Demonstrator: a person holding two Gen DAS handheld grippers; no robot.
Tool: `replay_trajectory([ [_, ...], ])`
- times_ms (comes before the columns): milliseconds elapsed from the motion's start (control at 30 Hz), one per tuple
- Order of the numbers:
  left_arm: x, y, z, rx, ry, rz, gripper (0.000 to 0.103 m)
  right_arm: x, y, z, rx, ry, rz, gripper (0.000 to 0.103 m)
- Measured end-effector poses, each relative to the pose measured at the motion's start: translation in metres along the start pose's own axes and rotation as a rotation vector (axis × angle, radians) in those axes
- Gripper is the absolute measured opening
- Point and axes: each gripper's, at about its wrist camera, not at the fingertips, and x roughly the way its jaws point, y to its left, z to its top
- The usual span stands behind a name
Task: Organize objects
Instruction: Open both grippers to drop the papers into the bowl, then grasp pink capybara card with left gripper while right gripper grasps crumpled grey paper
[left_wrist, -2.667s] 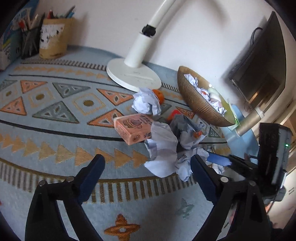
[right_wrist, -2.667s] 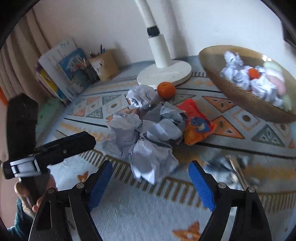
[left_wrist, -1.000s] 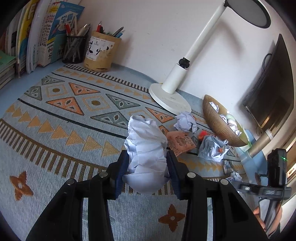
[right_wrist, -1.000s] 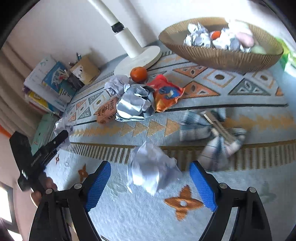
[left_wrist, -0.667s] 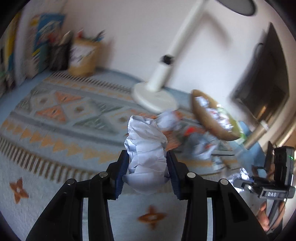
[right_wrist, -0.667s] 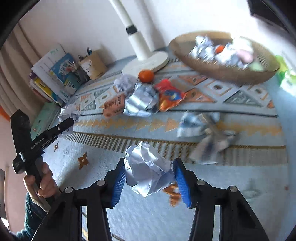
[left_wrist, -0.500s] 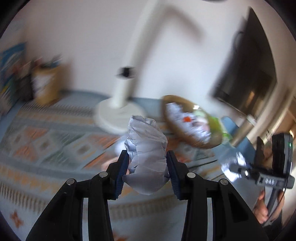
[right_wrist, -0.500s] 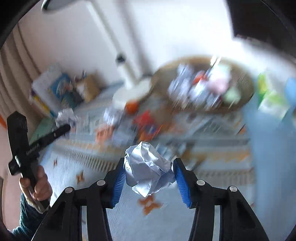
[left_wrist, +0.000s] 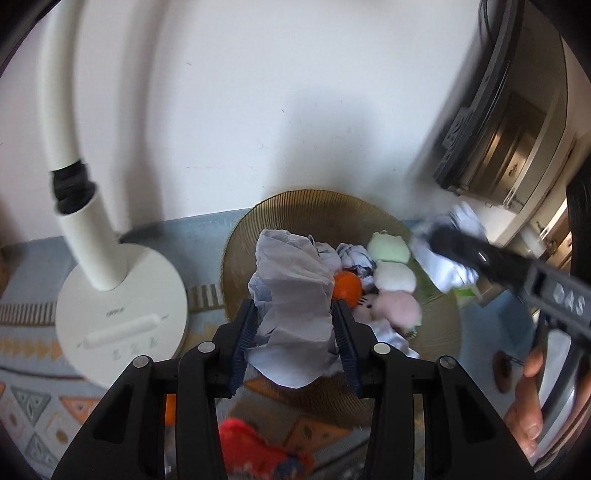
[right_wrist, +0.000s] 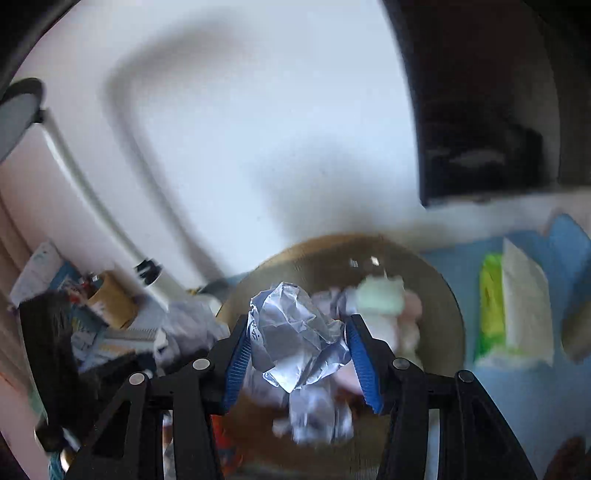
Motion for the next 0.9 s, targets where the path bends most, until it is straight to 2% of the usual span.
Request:
replay_trajectory([
  [33,0.007,0.000,0.002,0.007,0.009,0.002,0.041,0.009,0.001,0.004,0.000,0.000,0.001,0.053],
  [67,0.010,0.001,0.003,0.012,0.016,0.005,0.052,0.018,0.001,0.009,-0.002,0.000,0.006,0.055],
  [100,0.013,0.001,0.004,0.018,0.024,0.010,0.068,0.027,0.000,0.014,-0.009,0.007,-0.011,0.062],
  [133,0.014,0.001,0.005,0.034,0.029,0.027,0.073,0.032,-0.001,0.016,-0.006,0.009,-0.036,0.065],
  [200,0.005,0.002,0.002,0.046,0.014,0.034,0.074,0.031,-0.007,0.015,0.001,0.011,-0.020,0.066],
  [300,-0.022,0.011,-0.004,0.031,-0.003,-0.001,0.074,0.016,-0.014,0.003,0.024,0.017,0.016,0.067],
  [400,-0.066,0.028,-0.020,-0.002,-0.052,-0.015,0.074,-0.005,-0.016,-0.013,0.035,0.042,0.048,0.067],
  [500,-0.118,0.050,-0.047,-0.047,-0.115,0.015,0.074,-0.035,-0.010,-0.038,0.034,0.085,0.085,0.068],
  [567,-0.151,0.067,-0.071,-0.077,-0.148,0.062,0.076,-0.057,-0.004,-0.060,0.020,0.110,0.109,0.068],
  [667,-0.188,0.094,-0.116,-0.154,-0.189,0.141,0.103,-0.080,0.009,-0.100,-0.011,0.130,0.151,0.068],
  [767,-0.199,0.122,-0.161,-0.221,-0.211,0.239,0.102,-0.079,0.022,-0.150,-0.060,0.116,0.118,0.076],
  [833,-0.189,0.137,-0.182,-0.246,-0.180,0.314,0.102,-0.068,0.026,-0.184,-0.094,0.081,0.053,0.080],
  [900,-0.171,0.149,-0.201,-0.266,-0.137,0.343,0.102,-0.060,0.029,-0.205,-0.123,0.066,0.037,0.080],
])
